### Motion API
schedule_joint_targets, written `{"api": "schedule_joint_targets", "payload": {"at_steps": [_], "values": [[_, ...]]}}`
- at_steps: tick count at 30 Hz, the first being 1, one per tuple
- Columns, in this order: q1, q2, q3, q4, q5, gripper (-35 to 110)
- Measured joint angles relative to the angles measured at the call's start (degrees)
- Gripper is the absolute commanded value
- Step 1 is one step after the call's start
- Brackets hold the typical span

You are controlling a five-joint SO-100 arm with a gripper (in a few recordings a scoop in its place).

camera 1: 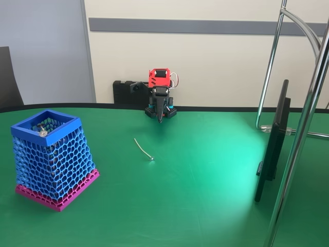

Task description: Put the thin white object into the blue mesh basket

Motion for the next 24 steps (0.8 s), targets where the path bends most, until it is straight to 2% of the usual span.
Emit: {"api": "schedule_joint_targets", "payload": {"at_steps": [6,24], "values": [[-0.35,0.00,0.00,0.00,2.81,1],[-0.26,0.00,0.00,0.00,2.81,1]]}}
